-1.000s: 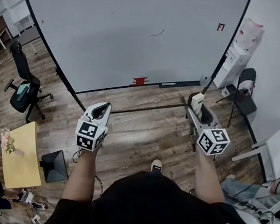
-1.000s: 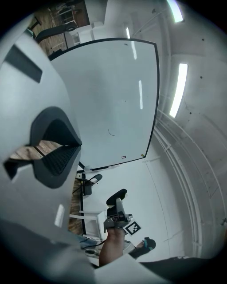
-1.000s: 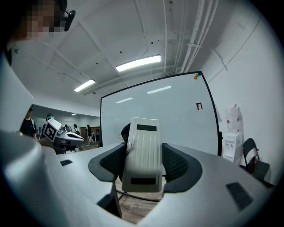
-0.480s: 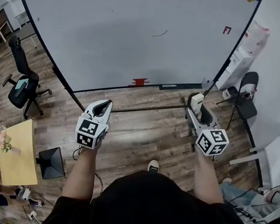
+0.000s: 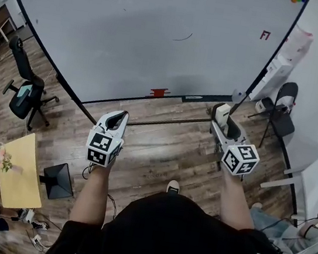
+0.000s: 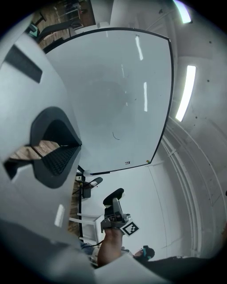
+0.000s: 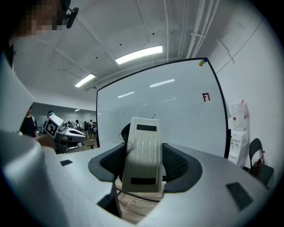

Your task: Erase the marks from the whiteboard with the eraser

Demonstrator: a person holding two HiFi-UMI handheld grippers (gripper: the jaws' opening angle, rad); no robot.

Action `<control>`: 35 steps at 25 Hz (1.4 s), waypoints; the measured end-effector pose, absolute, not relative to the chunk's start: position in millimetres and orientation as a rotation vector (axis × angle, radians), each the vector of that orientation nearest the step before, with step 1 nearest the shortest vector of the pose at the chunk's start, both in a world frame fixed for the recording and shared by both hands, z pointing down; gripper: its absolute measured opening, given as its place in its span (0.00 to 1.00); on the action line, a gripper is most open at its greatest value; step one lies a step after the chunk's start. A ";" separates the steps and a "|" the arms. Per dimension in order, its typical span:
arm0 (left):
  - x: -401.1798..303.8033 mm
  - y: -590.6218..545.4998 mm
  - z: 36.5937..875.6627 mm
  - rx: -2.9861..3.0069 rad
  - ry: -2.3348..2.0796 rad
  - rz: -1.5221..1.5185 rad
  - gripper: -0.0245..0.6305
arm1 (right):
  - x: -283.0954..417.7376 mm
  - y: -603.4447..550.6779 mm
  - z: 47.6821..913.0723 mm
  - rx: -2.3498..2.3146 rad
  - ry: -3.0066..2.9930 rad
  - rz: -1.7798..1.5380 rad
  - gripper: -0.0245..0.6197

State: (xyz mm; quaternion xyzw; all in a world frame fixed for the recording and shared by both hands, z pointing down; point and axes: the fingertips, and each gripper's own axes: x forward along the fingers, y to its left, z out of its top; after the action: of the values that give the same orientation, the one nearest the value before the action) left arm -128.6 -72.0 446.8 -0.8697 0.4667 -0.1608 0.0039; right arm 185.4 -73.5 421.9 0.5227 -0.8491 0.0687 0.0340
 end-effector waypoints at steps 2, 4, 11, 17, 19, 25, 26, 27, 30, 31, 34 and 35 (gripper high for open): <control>-126.1 -78.1 449.5 -2.727 1.465 -0.515 0.05 | 186.1 -81.6 423.5 1.597 -2.613 0.216 0.43; -121.4 -83.8 452.4 -2.727 1.465 -0.530 0.06 | 188.5 -89.3 424.4 1.588 -2.617 0.217 0.43; -102.3 -105.3 456.3 -2.727 1.472 -0.548 0.06 | 202.0 -115.2 429.4 1.559 -2.620 0.229 0.43; -85.9 -124.2 458.6 -2.721 1.490 -0.566 0.05 | 216.1 -140.9 431.7 1.538 -2.636 0.240 0.43; -79.6 -130.4 454.7 -2.716 1.506 -0.554 0.05 | 220.4 -149.8 432.2 1.528 -2.643 0.242 0.43; -64.8 -149.6 457.1 -2.697 1.537 -0.570 0.06 | 236.0 -177.0 433.2 1.501 -2.663 0.244 0.43; -62.0 -153.0 456.6 -2.693 1.543 -0.570 0.05 | 239.1 -181.3 433.1 1.498 -2.666 0.243 0.43; -58.9 -156.4 456.2 -2.690 1.548 -0.569 0.05 | 242.4 -185.6 432.9 1.494 -2.669 0.242 0.43; -49.0 -166.4 454.6 -2.679 1.562 -0.575 0.05 | 251.8 -198.4 432.0 1.477 -2.687 0.248 0.43; -46.0 -169.7 454.0 -2.676 1.565 -0.578 0.05 | 254.4 -202.7 431.8 1.471 -2.693 0.249 0.43; -38.2 -180.4 453.5 -2.664 1.582 -0.581 0.05 | 261.0 -216.5 432.8 1.452 -2.707 0.251 0.43; -35.7 -183.5 453.7 -2.661 1.589 -0.582 0.05 | 262.9 -220.8 433.8 1.445 -2.710 0.253 0.43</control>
State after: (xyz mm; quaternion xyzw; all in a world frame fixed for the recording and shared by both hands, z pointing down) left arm -35.7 -183.5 453.7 -0.8438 0.5039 -0.1844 -0.0060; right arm 262.9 -220.8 433.8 0.4686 -0.8791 0.0819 0.0299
